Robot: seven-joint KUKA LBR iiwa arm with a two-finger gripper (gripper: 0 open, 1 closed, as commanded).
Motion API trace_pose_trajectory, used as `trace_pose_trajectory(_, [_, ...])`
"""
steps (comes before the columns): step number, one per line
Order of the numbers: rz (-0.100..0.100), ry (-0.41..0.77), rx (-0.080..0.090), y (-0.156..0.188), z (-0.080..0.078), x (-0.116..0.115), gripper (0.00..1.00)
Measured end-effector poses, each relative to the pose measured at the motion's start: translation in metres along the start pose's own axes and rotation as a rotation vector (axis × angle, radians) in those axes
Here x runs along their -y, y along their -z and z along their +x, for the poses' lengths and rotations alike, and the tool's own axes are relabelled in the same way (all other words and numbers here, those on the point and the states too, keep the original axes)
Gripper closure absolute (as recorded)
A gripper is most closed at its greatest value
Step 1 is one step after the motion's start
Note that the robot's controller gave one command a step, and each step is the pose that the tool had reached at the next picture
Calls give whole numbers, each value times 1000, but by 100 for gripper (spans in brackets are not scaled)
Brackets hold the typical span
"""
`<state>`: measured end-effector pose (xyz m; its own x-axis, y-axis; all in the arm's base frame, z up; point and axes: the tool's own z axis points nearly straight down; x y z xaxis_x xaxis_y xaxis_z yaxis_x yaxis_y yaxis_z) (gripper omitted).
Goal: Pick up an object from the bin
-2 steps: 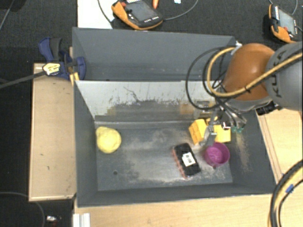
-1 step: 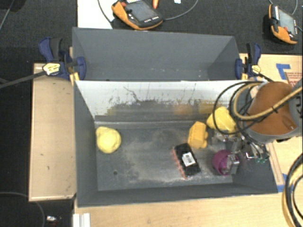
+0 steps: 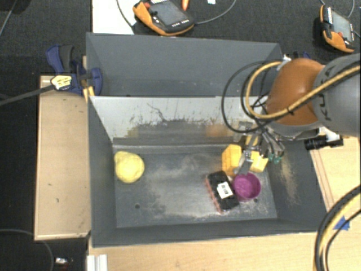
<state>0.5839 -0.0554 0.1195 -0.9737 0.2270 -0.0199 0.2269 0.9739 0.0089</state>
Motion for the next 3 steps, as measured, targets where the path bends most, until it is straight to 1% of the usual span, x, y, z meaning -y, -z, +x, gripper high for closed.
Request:
trace_pose_trajectory(1, [6, 271, -22, -46, 42, 89, 0])
trace_pose_trajectory(2, [0, -141, -1, -48, -7, 0, 0])
trace_pose_trajectory(3, [-4, 274, -20, -46, 64, 79, 100])
